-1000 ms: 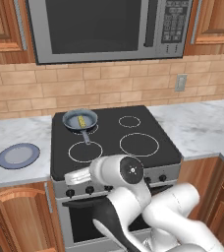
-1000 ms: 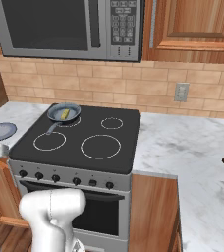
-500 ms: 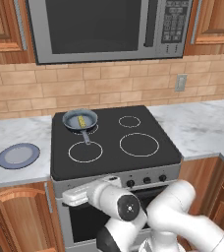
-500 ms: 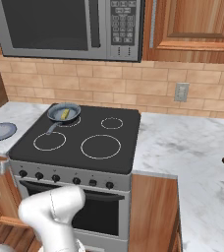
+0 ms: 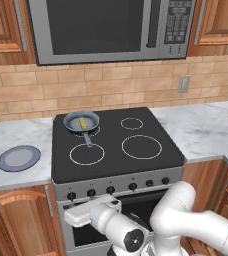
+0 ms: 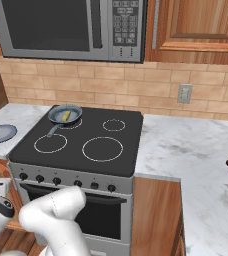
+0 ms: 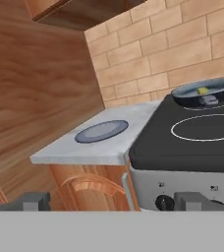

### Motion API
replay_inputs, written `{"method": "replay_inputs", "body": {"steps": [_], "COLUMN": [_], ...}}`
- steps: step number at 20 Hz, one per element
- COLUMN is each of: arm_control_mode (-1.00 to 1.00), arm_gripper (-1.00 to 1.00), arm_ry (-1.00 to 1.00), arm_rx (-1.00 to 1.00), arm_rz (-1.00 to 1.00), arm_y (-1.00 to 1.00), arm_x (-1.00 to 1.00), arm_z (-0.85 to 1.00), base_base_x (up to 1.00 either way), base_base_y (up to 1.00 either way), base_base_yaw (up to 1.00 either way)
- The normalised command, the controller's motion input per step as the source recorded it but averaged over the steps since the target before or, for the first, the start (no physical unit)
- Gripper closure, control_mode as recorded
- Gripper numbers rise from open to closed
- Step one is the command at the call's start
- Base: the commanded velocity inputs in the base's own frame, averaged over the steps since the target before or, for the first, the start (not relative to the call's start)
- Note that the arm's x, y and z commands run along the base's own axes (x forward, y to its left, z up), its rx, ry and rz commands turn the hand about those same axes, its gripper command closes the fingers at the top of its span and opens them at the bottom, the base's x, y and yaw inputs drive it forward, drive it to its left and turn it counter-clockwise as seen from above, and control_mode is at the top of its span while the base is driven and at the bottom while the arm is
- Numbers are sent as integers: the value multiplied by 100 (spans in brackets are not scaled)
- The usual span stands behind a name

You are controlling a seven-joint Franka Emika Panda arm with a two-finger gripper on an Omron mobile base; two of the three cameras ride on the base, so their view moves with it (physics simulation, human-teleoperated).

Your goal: Pick up the butter stick and place it in the pan. Then turn on the burner for the pan.

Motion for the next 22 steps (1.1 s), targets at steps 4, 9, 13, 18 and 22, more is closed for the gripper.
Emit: {"method": "replay_inputs", "body": {"steps": [4, 9, 13, 18, 22], "arm_control_mode": [-100, -100, -100, -100, -100], "arm_gripper": [-100, -100, -100, -100, -100], "arm_ry": [-7, -5, -8, -13, -14], "arm_rx": [12, 11, 4, 2, 4], "arm_rz": [0, -7, -20, -24, -22], "arm_y": [0, -1, 0, 0, 0], "arm_x": [0, 0, 7, 15, 22], "arm_z": [-31, -13, -16, -24, -21], "base_base_x": [0, 0, 0, 0, 0], "base_base_y": [0, 0, 0, 0, 0], "base_base_yaw": [0, 0, 0, 0, 0]}}
